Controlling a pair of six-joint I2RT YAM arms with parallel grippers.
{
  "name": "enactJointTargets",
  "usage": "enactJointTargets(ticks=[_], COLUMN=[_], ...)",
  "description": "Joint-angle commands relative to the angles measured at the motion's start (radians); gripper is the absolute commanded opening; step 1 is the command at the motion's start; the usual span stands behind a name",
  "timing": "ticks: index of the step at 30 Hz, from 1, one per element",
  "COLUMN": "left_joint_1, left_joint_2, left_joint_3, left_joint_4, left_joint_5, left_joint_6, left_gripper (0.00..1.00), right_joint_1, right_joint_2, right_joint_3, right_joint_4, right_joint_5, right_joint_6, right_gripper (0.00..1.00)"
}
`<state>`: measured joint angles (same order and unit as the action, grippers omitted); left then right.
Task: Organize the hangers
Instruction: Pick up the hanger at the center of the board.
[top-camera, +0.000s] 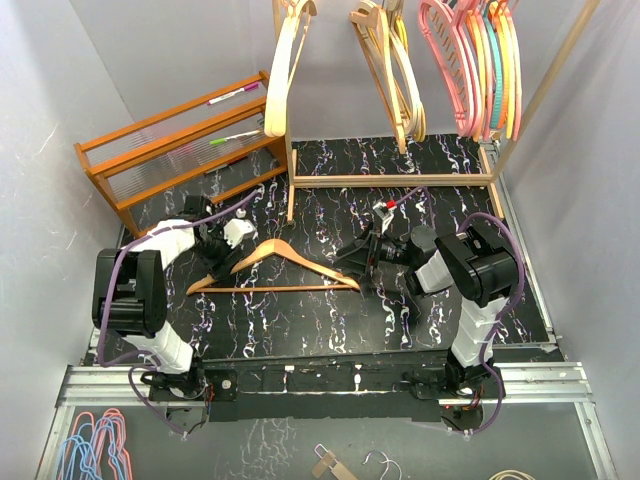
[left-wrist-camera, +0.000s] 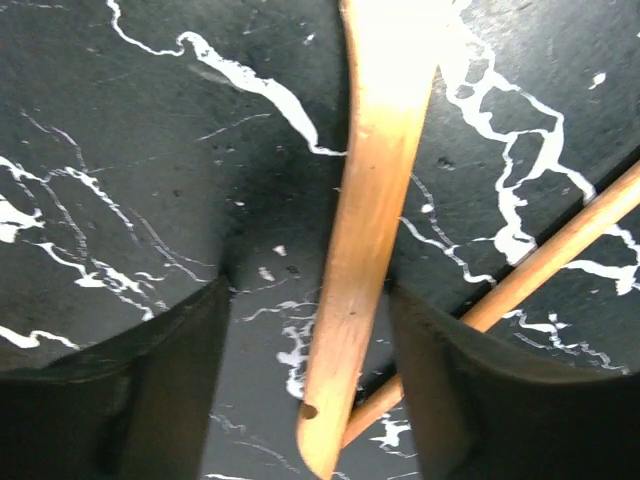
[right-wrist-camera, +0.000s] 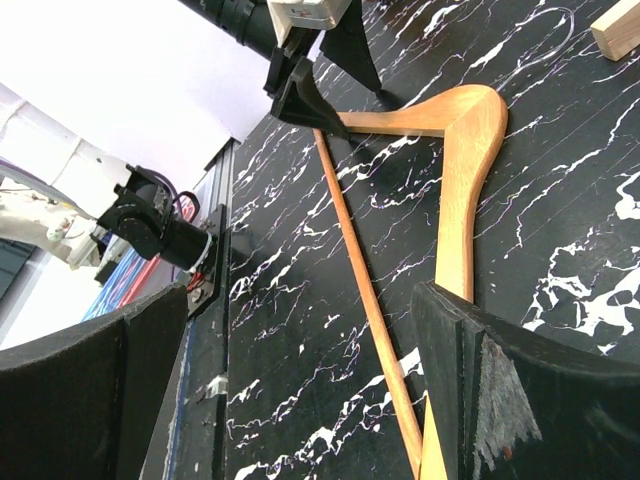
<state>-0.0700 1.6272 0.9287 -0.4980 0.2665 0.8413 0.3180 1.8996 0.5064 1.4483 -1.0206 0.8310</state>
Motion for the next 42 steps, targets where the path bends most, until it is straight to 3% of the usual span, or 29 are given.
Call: enactJointTargets(ticks=[1,3,4,5,13,21,28,36,42], left_joint_1=[0.016,0.016,0.016,0.016,0.089,0.149,0.152,0.153,0.155], left_joint_2=[0.055,0.067,0.07,0.068,-0.125,-0.186,-0.19,-0.19,-0.186], left_joint_3=[0.011,0.005,0.001,-0.007,-0.032,0.109,0.148,0.168,0.177], left_joint_4=[-0.164,-0.23,-0.269,-0.292,-0.332,-0.484,-0.464,-0.467,-0.463], left_joint_5=[0.067,0.103,0.117,0.132,0.239,0.375,0.383,0.37,0.367], left_joint_6=[0.126,0.18,0.21,0.233,0.361,0.385,0.353,0.356,0.347], left_gripper=[0.45,0.25,0.06,0.0,0.0,0.0,0.0,0.0,0.0], right_joint_1=[-0.009,-0.012,-0.016,-0.017,-0.022,-0.003,0.095,0.151,0.284], right_joint_2=[-0.024,-0.029,-0.031,-0.031,0.022,0.09,0.117,0.188,0.148], right_joint_3=[0.004,0.004,0.002,-0.004,-0.074,0.008,0.169,0.223,0.307], right_joint_4=[0.109,0.099,0.088,0.086,0.051,-0.138,-0.521,-0.609,-1.001], right_joint_5=[-0.014,-0.021,-0.026,-0.034,-0.041,0.002,-0.04,-0.073,0.09], right_joint_6=[0.038,0.042,0.043,0.044,-0.057,-0.18,-0.328,-0.354,-0.662], right_gripper=[0.99,0.98,0.98,0.98,0.98,0.99,0.98,0.98,0.99])
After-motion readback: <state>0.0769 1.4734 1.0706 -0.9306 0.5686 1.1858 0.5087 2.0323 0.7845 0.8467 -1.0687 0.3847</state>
